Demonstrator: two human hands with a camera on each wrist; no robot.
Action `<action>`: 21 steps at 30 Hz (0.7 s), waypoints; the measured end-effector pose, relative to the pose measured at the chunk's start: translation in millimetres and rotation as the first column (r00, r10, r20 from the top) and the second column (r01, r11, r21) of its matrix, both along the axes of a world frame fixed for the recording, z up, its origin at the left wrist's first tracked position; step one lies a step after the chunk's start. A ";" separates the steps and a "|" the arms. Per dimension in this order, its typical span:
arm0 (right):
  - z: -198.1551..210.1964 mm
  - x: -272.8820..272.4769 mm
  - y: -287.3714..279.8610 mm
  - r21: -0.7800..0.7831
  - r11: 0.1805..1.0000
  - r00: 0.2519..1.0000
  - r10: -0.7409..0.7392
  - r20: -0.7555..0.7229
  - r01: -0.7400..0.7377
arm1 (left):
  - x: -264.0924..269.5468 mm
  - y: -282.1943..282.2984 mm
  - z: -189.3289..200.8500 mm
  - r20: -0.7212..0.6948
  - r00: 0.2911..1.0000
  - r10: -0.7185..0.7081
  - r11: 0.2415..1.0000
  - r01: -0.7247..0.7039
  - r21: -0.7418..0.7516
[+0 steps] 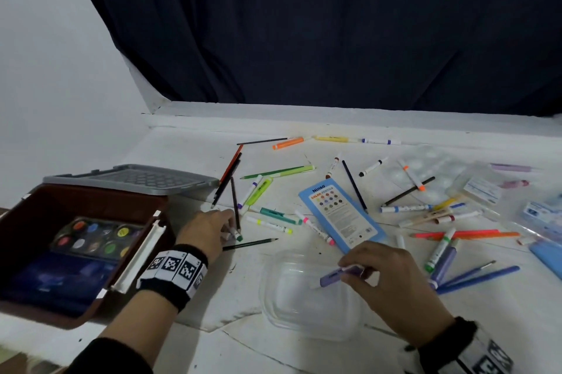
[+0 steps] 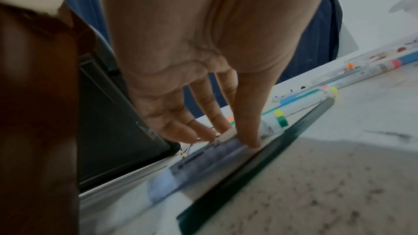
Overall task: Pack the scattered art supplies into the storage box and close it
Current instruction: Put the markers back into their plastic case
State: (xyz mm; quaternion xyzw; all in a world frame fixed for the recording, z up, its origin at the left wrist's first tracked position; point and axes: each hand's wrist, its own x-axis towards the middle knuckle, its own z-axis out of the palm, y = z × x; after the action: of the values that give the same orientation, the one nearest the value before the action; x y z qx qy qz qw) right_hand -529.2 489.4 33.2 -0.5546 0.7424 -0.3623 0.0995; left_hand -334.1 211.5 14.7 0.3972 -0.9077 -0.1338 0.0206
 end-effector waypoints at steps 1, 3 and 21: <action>-0.2 1.0 -0.2 -0.001 1.000 1.000 -0.007 -0.004 0.007 | -0.6 0.8 2.3 -0.039 0.999 -0.026 1.000 0.027 0.010; -0.1 3.1 -0.6 0.013 1.000 1.000 -0.021 -0.018 0.021 | -0.7 3.6 7.5 -0.151 0.985 -0.081 0.997 0.081 -0.010; 1.4 10.3 5.3 0.115 0.988 0.995 -0.099 -0.018 0.101 | 0.4 100.0 45.8 -0.588 0.790 -0.175 0.935 0.320 0.153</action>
State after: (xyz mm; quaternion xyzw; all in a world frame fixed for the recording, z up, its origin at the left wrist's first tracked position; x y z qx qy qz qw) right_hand -518.9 494.7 34.6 -0.5122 0.7897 -0.3196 0.1087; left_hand -333.7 311.5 60.5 0.2159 -0.8813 -0.3574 0.2215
